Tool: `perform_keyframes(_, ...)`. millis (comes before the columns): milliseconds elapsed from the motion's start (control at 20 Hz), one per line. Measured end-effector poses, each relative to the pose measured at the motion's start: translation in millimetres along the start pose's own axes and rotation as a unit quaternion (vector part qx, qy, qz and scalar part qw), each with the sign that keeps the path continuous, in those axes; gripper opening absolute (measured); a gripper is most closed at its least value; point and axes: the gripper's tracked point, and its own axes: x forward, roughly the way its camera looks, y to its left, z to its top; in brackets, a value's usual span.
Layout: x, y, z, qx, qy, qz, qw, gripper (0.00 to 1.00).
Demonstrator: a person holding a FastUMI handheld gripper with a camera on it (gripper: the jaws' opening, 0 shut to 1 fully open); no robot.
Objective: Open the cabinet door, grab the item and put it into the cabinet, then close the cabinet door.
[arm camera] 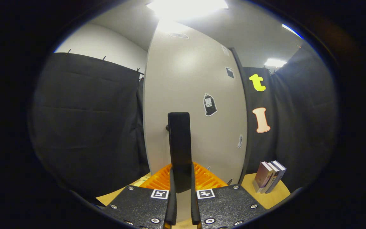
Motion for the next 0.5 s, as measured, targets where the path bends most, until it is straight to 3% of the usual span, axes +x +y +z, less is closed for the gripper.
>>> perform_keyframes(500, -48.3, -61.7, 2.7, -0.041, -0.012, -0.088, 0.995, 0.19)
